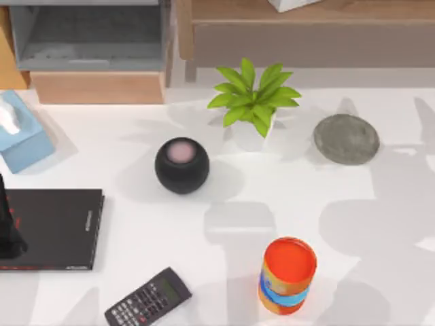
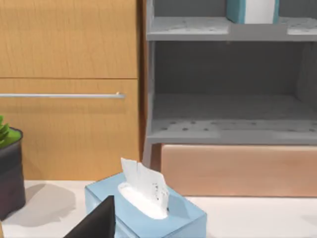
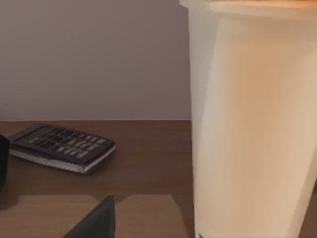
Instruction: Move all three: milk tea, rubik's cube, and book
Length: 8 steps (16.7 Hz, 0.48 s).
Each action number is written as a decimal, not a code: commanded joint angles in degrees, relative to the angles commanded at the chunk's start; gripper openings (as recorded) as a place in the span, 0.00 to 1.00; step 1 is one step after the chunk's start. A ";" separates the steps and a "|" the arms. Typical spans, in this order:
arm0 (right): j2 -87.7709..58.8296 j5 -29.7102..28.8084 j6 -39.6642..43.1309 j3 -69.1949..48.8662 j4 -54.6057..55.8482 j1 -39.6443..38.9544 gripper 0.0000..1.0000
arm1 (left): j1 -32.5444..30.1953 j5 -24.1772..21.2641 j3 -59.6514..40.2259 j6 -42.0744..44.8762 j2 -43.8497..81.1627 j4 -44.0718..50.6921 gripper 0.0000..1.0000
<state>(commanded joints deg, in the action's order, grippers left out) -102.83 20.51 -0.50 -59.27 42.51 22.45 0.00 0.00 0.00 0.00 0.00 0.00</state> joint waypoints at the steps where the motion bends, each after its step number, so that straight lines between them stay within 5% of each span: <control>1: -1.86 0.55 -0.01 -1.49 1.10 0.60 1.00 | 0.00 0.00 0.00 0.00 0.00 0.00 1.00; 8: -3.77 1.13 -0.02 -3.09 2.34 1.13 1.00 | 0.00 0.00 0.00 0.00 0.00 0.00 1.00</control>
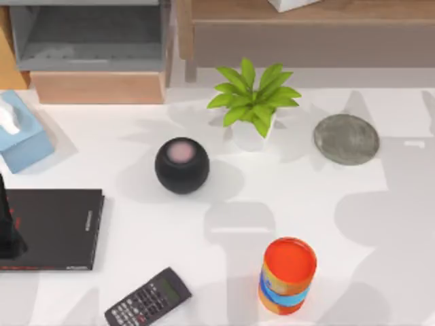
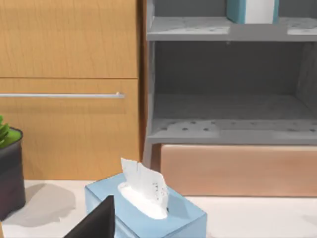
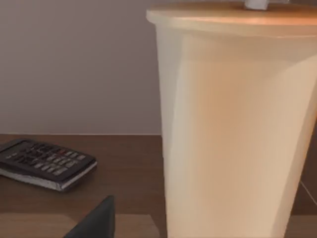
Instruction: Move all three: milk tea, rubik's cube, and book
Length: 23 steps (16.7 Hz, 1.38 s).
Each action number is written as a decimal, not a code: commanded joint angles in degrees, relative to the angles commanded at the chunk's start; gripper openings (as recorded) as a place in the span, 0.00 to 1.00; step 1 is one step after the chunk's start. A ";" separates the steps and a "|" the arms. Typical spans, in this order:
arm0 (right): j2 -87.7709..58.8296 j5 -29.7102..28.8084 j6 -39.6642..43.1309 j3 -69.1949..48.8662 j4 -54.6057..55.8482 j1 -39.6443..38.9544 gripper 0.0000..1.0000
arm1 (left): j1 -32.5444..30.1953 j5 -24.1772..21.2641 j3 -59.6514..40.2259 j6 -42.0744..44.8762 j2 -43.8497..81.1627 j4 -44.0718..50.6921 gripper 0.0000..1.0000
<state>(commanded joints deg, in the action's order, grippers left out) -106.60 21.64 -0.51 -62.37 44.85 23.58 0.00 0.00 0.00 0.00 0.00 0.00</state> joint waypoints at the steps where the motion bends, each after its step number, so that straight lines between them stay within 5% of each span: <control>1: -0.02 -0.01 0.01 -0.14 -0.10 0.02 1.00 | 0.00 0.00 0.00 0.00 0.00 0.00 1.00; 18: -14.65 -3.75 0.14 -21.81 -7.03 -3.38 1.00 | 0.00 0.00 0.00 0.00 0.00 0.00 1.00; 23: -14.65 -3.75 0.14 -21.81 -7.03 -3.38 0.62 | 0.00 0.00 0.00 0.00 0.00 0.00 1.00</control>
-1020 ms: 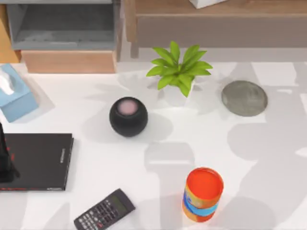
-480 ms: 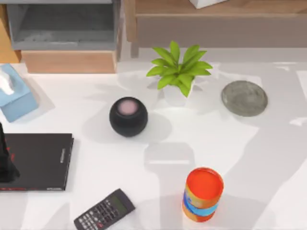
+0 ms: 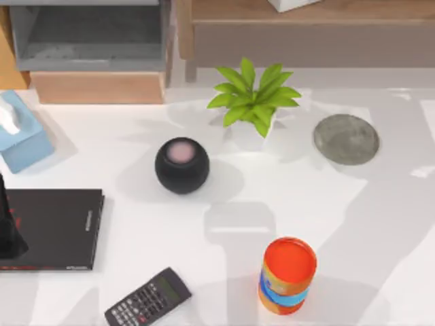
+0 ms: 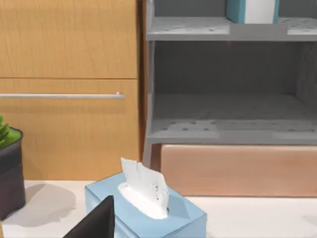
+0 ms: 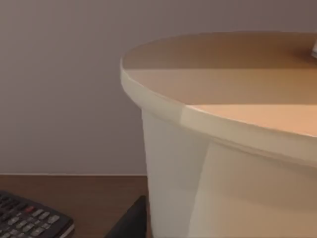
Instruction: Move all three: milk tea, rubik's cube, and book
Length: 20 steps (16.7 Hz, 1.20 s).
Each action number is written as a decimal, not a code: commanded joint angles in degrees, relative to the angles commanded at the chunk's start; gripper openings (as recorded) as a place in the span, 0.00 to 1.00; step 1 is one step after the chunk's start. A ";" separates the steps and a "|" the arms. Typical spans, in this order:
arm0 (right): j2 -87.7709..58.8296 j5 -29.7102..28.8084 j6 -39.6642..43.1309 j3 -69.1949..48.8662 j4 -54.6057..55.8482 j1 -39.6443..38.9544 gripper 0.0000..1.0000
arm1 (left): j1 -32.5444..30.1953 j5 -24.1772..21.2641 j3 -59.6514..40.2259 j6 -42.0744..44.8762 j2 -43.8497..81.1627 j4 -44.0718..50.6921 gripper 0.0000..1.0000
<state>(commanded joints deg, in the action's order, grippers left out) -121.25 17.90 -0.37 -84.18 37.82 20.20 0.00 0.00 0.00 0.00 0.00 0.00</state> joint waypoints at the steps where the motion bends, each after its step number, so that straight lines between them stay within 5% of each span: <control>1: 0.00 0.00 0.00 0.00 0.00 0.00 0.55 | 0.00 0.00 0.00 0.00 0.00 0.00 1.00; 8: 0.00 0.00 0.00 0.00 0.00 0.00 0.02 | 0.00 0.00 0.00 0.00 0.00 0.00 1.00; 20: -0.09 2.14 -1.08 0.73 -0.50 -1.79 0.00 | 0.00 0.00 0.00 0.00 0.00 0.00 1.00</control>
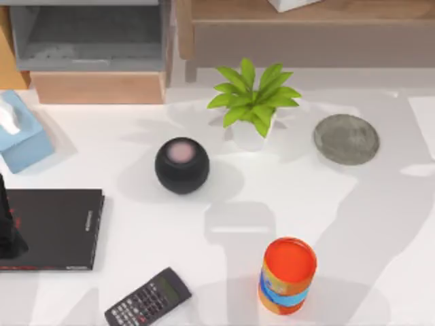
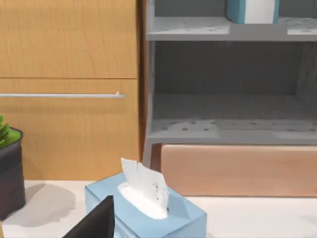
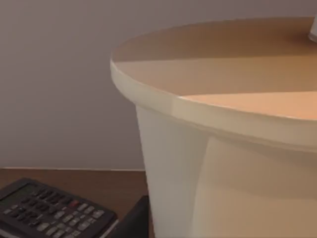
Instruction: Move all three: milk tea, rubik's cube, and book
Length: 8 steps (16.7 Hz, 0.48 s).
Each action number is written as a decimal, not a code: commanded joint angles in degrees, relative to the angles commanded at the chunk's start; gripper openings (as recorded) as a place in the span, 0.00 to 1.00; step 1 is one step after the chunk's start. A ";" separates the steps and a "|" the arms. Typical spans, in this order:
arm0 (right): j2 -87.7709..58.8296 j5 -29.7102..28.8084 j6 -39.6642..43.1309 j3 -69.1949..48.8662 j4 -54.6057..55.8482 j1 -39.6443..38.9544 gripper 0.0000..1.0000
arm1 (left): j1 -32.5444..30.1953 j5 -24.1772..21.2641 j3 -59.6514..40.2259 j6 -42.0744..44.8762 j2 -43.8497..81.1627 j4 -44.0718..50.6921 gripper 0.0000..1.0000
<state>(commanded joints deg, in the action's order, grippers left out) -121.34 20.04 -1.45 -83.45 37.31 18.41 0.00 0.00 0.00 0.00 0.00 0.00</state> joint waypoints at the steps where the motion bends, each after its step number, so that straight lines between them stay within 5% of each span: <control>1: -0.10 1.56 -0.93 0.72 -0.28 -1.01 0.00 | 0.00 0.00 0.00 0.00 0.00 0.00 1.00; 8: 11.03 3.01 -1.97 12.10 2.25 3.46 0.00 | 0.00 0.00 0.00 0.00 0.00 0.00 1.00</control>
<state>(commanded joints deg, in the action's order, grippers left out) -110.31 23.04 -3.42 -71.35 39.57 21.87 0.00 0.00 0.00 0.00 0.00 0.00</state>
